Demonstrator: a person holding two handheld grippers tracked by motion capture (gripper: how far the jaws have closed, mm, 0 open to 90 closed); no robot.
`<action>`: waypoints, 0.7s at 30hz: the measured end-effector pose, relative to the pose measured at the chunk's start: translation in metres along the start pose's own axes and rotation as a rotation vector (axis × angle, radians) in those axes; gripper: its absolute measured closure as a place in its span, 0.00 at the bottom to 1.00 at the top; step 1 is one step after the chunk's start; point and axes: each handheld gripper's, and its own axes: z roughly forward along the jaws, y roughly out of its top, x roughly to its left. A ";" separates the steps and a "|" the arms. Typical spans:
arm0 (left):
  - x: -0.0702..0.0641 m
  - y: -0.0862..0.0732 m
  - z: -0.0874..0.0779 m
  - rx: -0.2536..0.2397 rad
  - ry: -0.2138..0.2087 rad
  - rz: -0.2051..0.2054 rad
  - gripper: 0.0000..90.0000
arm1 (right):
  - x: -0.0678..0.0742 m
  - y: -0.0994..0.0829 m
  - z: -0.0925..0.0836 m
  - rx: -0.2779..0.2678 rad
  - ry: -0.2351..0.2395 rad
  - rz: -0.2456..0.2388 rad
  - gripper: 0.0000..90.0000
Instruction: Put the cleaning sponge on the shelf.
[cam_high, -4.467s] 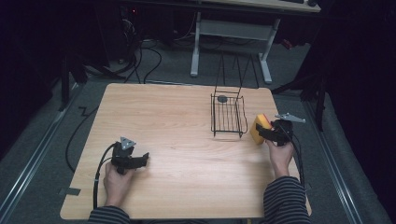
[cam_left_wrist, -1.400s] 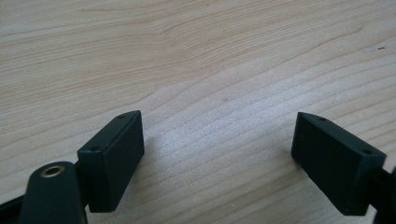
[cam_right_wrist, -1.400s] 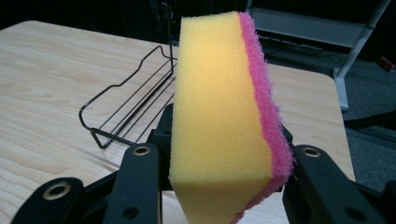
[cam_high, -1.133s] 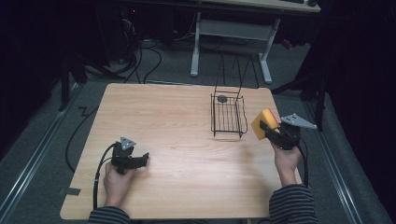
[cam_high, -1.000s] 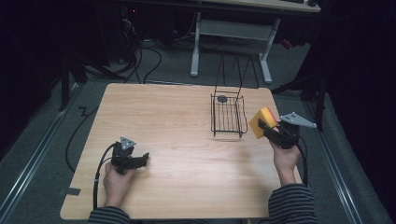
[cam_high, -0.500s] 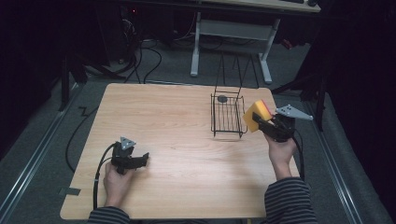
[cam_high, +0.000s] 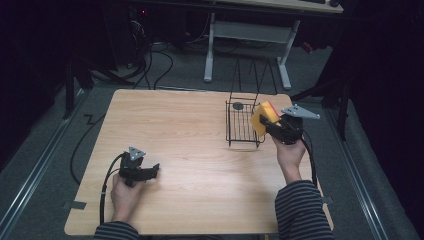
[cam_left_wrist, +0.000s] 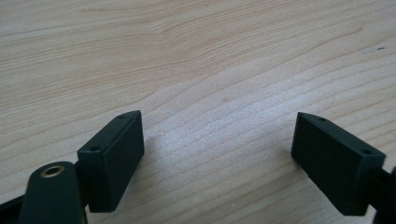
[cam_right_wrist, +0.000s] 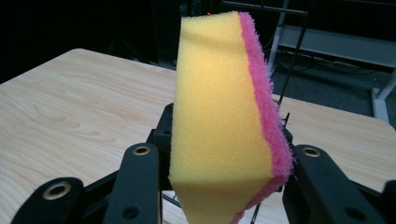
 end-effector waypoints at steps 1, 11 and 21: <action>0.000 0.000 0.000 0.000 0.000 0.000 0.20 | 0.001 0.000 0.002 0.002 0.003 0.001 0.68; 0.000 0.000 0.000 0.000 0.000 0.000 0.20 | 0.008 0.003 0.019 0.018 -0.005 -0.012 0.68; 0.000 0.000 0.000 0.000 0.000 0.000 0.20 | 0.010 -0.003 0.041 0.055 -0.009 -0.005 0.68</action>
